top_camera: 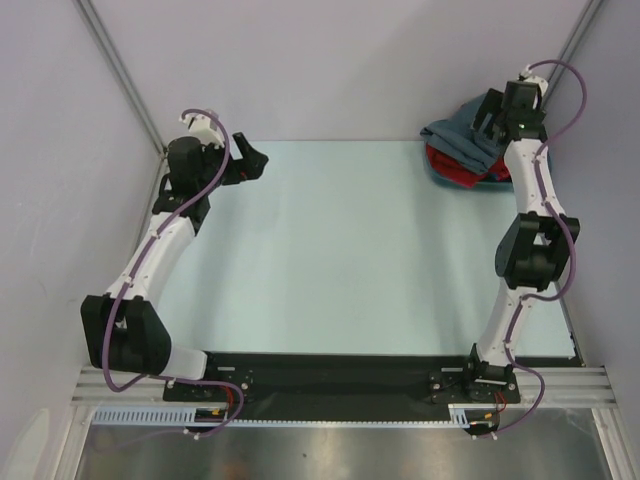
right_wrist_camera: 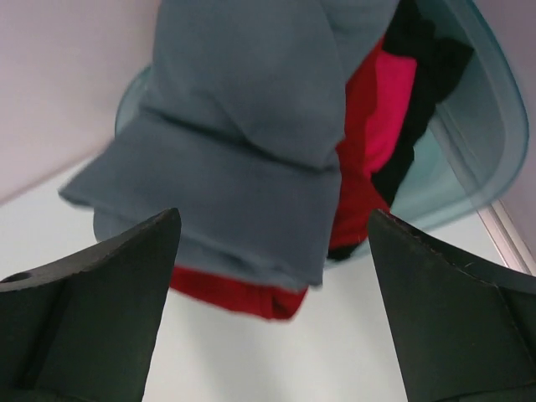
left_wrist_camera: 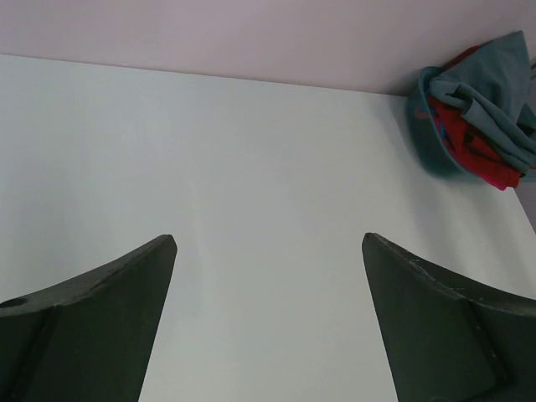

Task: Fold and stack the t-shirts
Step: Grab the tshirt from the pile

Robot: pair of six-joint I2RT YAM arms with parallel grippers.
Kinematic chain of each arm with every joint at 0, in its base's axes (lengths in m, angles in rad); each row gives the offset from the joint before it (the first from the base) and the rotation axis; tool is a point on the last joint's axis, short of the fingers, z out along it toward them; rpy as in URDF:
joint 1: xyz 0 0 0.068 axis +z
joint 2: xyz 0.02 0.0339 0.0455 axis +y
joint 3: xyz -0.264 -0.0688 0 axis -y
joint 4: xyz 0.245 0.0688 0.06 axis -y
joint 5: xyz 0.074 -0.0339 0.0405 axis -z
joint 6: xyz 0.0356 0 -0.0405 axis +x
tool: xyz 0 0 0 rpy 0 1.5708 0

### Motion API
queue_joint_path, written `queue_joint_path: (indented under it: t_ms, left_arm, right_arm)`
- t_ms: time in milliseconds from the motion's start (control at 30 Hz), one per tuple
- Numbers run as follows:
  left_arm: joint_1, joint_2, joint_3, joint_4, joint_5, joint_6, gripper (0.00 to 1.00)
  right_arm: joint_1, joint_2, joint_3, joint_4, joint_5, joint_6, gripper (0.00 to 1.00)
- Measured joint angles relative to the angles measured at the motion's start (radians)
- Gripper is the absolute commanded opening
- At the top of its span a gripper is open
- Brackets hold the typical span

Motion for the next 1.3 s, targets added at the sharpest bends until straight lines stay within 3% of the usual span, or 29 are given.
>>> queue_joint_path:
  t_ms: [267, 567, 700, 967, 1000, 1100, 1300]
  left_arm:
    - [0.000, 0.018, 0.000, 0.003, 0.027, 0.008, 1.00]
    - [0.000, 0.090, 0.022, 0.011, 0.066, 0.008, 1.00]
    - [0.000, 0.117, 0.022, 0.014, 0.085, 0.008, 1.00]
    - [-0.001, 0.153, 0.027, 0.019, 0.112, 0.008, 1.00]
    - [-0.001, 0.155, 0.027, 0.019, 0.117, 0.007, 1.00]
    - [-0.002, 0.156, 0.027, 0.020, 0.121, 0.008, 1.00]
    - [-0.002, 0.156, 0.027, 0.022, 0.121, 0.008, 1.00]
  right_arm:
    - [-0.070, 0.306, 0.331, -0.025, -0.094, 0.074, 0.96]
    - [-0.120, 0.453, 0.345, 0.025, -0.188, 0.125, 0.89]
    - [-0.125, 0.479, 0.372, 0.081, -0.219, 0.120, 0.71]
    - [-0.125, 0.498, 0.378, 0.150, -0.293, 0.090, 0.53]
    - [-0.125, 0.499, 0.378, 0.154, -0.298, 0.089, 0.40]
    - [-0.125, 0.511, 0.380, 0.171, -0.317, 0.077, 0.23]
    - [-0.126, 0.519, 0.379, 0.188, -0.350, 0.066, 0.01]
